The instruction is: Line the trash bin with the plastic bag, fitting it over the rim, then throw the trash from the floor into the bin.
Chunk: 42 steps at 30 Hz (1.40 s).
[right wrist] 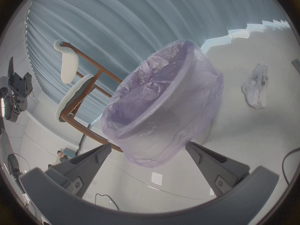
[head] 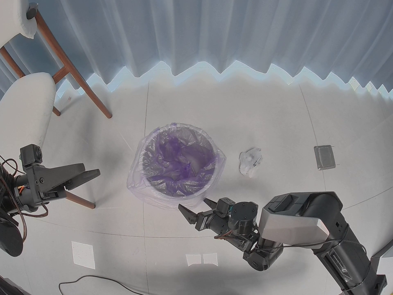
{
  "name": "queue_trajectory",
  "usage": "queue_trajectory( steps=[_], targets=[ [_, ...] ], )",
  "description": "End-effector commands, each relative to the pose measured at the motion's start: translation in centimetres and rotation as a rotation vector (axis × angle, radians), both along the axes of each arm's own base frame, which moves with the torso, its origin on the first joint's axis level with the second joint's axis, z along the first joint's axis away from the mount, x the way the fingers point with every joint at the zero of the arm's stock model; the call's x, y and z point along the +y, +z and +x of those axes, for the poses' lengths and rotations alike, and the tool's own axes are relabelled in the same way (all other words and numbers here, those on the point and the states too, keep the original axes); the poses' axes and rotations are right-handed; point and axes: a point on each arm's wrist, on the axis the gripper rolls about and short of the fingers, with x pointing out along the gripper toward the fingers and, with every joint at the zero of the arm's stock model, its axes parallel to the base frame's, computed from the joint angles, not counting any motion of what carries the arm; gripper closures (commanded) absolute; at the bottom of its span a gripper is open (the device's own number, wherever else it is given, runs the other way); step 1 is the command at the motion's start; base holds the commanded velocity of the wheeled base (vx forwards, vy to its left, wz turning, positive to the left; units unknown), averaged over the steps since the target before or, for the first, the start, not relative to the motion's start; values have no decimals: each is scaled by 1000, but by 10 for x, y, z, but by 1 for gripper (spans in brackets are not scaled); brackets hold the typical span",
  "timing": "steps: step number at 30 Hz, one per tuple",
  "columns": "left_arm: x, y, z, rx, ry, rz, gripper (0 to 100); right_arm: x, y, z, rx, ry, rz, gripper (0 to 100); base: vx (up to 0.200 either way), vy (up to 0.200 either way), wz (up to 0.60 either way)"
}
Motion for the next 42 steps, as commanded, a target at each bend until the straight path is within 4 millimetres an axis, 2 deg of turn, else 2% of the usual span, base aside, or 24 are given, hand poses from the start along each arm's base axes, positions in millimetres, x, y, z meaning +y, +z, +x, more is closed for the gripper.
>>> queue_trajectory(
  steps=[1, 4, 17, 18, 31, 34, 42],
  targets=[
    [-1, -1, 0, 3, -4, 0, 0, 3, -8, 4, -13, -1, 14, 0, 0, 0, 0],
    [-1, -1, 0, 4, -4, -1, 0, 4, -13, 4, -7, 2, 11, 0, 0, 0, 0],
    [-2, -3, -1, 14, -12, -1, 0, 11, -8, 12, -40, -2, 48, 0, 0, 0, 0],
    [-2, -3, -1, 14, -12, -1, 0, 11, -8, 12, -40, -2, 48, 100, 0, 0, 0],
    [-4, -9, 1, -27, -17, 29, 0, 9, -13, 10, -23, -5, 37, 100, 0, 0, 0],
    [-4, -8, 1, -33, -17, 30, 0, 9, -23, 9, 21, -10, 59, 100, 0, 0, 0],
    [-7, -10, -1, -27, -29, 30, 0, 10, -22, 13, 162, -29, 146, 100, 0, 0, 0]
  ],
)
